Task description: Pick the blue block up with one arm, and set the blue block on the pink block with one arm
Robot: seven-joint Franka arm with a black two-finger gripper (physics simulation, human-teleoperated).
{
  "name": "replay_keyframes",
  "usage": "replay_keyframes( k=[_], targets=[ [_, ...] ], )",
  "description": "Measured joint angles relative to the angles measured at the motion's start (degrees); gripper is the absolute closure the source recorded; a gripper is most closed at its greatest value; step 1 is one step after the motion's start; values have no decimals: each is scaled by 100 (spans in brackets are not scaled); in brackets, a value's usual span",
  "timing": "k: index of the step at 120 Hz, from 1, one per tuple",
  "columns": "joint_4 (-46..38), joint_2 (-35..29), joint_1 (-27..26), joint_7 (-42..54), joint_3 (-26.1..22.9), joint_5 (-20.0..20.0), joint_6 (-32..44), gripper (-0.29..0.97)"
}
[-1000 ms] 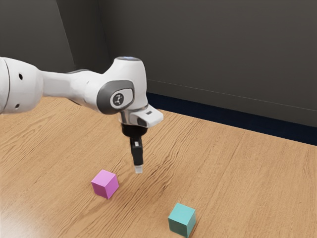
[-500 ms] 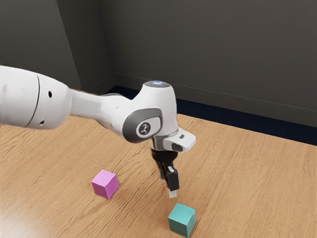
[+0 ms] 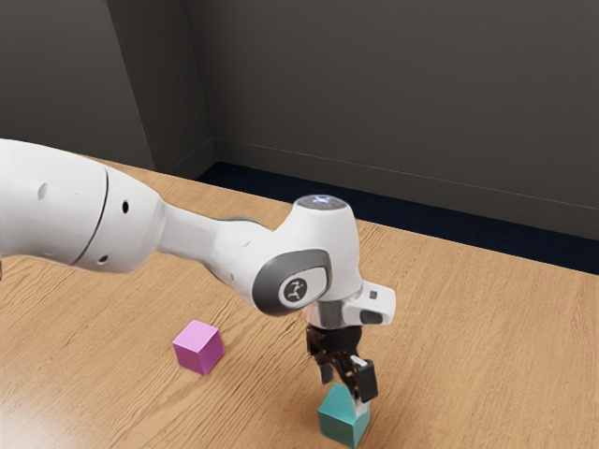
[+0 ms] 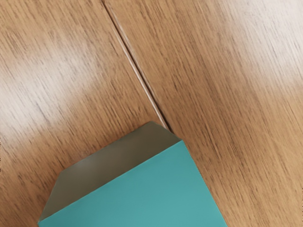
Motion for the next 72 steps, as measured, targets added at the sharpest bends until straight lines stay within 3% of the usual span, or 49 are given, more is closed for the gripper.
replay_keyframes(
  k=[72],
  targets=[
    [-33,432,-1,-1372,19,-74,448,1]
  ],
)
